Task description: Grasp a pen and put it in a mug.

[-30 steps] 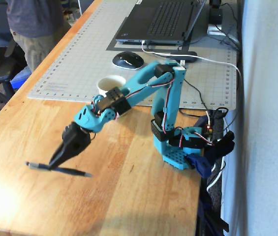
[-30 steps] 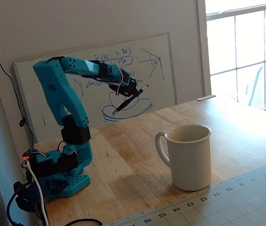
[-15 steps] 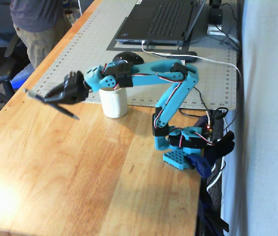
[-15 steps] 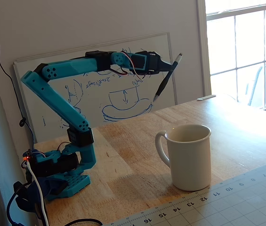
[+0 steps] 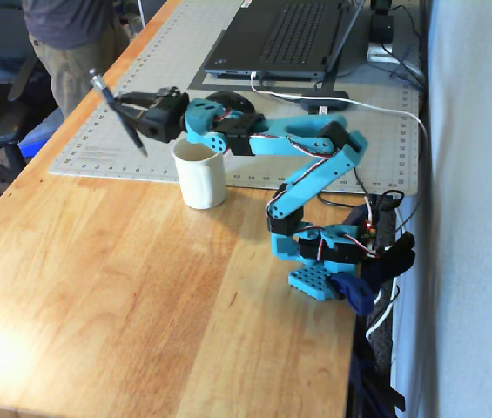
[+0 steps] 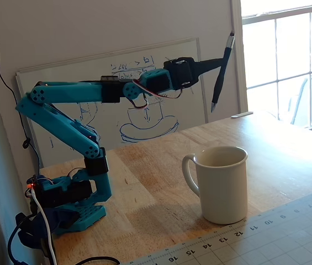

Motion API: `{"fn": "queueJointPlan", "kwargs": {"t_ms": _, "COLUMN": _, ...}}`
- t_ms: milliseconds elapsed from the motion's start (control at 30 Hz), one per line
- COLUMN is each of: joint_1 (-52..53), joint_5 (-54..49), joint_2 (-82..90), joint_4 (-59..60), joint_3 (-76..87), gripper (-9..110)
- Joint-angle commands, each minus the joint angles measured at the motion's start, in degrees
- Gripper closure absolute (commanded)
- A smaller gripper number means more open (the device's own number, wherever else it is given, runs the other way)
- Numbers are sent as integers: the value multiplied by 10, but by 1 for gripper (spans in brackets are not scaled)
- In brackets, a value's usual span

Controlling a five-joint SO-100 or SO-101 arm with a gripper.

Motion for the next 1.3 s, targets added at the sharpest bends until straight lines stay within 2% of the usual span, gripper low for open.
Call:
{"fn": "queueJointPlan", "kwargs": {"t_ms": 0, "joint_1": 58, "joint_5": -6, "joint_2": 56, "joint_4": -98, "joint_3": 18, "gripper": 100}}
{"fn": "queueJointPlan", "kwargs": {"t_ms": 167, "joint_1": 128, "joint_5": -6, "joint_2": 88, "joint_4": -145, "joint_3": 47, "gripper": 100}}
{"fn": "queueJointPlan", "kwargs": {"t_ms": 467, "joint_1": 223, "joint_5": -14, "joint_2": 113, "joint_4": -149, "joint_3": 92, "gripper": 100}}
{"fn": "queueJointPlan", "kwargs": {"t_ms": 1267, "joint_1": 232, "joint_5": -14, "joint_2": 96, "joint_4": -147, "joint_3": 252, "gripper": 100}}
